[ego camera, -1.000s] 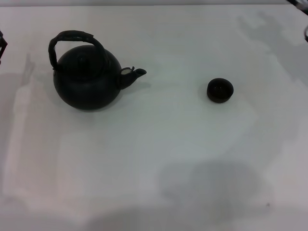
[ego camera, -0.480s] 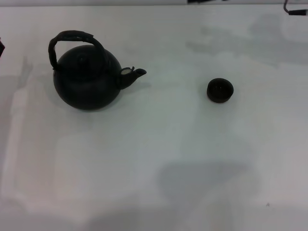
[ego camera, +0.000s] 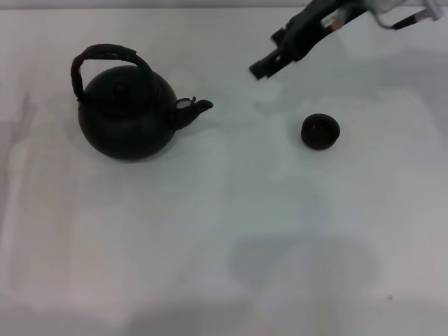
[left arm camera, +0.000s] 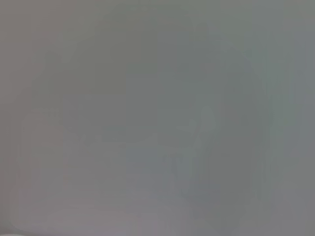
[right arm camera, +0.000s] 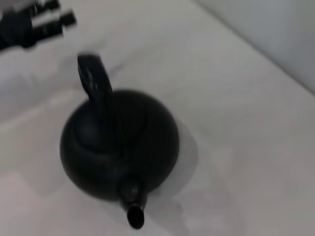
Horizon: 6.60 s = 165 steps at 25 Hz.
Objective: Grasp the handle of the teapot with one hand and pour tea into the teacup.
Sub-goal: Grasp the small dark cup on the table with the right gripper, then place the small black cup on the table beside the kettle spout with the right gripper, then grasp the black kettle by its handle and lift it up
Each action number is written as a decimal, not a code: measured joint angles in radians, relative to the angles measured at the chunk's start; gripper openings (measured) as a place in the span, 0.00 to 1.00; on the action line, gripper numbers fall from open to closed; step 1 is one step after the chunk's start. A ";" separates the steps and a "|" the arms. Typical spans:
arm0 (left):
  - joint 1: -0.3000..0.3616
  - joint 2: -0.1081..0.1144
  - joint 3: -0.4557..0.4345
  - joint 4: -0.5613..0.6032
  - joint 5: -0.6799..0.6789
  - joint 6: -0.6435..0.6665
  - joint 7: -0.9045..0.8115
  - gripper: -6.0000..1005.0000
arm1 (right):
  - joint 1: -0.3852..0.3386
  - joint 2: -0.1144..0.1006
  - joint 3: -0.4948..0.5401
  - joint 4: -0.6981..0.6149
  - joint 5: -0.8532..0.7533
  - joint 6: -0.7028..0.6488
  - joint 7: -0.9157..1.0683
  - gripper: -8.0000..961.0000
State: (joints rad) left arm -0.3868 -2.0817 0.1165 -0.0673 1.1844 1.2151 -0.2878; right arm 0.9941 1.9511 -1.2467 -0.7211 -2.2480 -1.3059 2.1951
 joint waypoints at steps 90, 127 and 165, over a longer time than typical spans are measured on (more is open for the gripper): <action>0.002 0.000 0.004 0.001 -0.008 0.007 0.001 0.86 | 0.074 0.077 -0.766 -0.006 0.105 0.206 0.218 0.76; 0.007 -0.003 0.008 -0.011 -0.005 0.037 0.001 0.86 | 0.045 0.077 -0.815 -0.034 0.111 0.263 0.216 0.88; 0.008 0.002 0.008 -0.010 -0.015 0.024 -0.004 0.85 | -0.458 0.064 0.318 0.469 1.192 0.068 -0.721 0.87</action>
State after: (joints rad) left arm -0.3784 -2.0801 0.1242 -0.0775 1.1698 1.2395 -0.2922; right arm 0.5365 2.0154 -0.9289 -0.2520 -1.0557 -1.2377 1.4745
